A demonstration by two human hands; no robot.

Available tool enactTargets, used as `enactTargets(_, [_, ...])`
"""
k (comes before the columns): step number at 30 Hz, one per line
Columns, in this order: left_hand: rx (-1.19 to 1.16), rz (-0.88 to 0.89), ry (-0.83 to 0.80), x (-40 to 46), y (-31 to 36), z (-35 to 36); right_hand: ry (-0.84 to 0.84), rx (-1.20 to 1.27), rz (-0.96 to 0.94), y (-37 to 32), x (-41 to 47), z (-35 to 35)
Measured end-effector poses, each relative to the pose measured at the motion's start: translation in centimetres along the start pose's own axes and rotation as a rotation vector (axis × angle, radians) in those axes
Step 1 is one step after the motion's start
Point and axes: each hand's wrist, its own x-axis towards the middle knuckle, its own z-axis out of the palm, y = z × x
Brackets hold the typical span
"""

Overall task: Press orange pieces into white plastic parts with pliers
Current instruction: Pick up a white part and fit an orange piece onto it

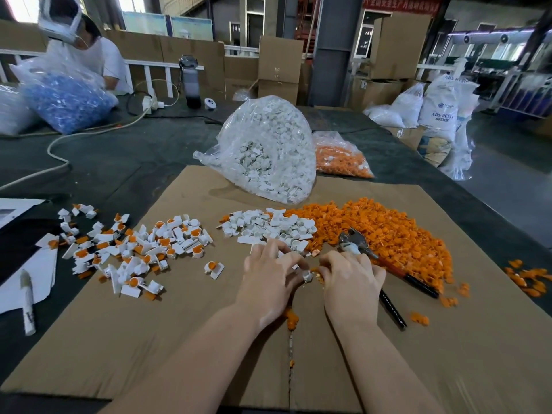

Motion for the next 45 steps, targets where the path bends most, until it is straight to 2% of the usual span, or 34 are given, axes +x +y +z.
enactTargets(9, [0.011,0.083,-0.053,0.0,-0.3,0.1,-0.051,-0.096,-0.043,0.0,-0.2,0.0])
enactTargets(14, [-0.056,0.077,-0.029,-0.2,-0.3,0.0,-0.033,-0.057,-0.038,0.0,-0.2,0.0])
enactTargets(18, [-0.138,0.104,0.010,-0.4,-0.2,-0.2,0.049,0.053,-0.117,-0.3,-0.3,-0.1])
enactTargets(24, [-0.327,-0.076,0.029,-0.5,-0.4,-0.6,0.043,0.075,-0.186,-0.3,-0.3,-0.3])
enactTargets(27, [-0.394,-0.178,0.033,-0.3,-0.6,-0.8,0.082,0.179,-0.260,-0.3,-0.3,-0.3])
enactTargets(30, [-0.390,-0.199,0.016,-0.3,-0.4,-0.9,0.064,0.339,-0.305,-0.2,-0.4,-0.6])
enactTargets(35, [-0.423,-0.220,0.012,-0.4,-0.3,-1.0,0.008,0.541,-0.216,-0.1,-0.7,-1.1])
enactTargets(40, [-0.451,-0.208,-0.008,-0.4,-0.3,-1.1,-0.036,0.849,-0.084,-0.2,-0.7,-1.8])
enactTargets(42, [-0.498,-0.214,-0.025,-0.4,-0.2,-1.2,-0.066,0.871,-0.083,-0.3,-0.8,-1.8])
enactTargets(45, [-0.598,-0.237,-0.040,-0.5,-0.2,-1.3,-0.073,0.769,-0.081,-0.2,-0.8,-1.5])
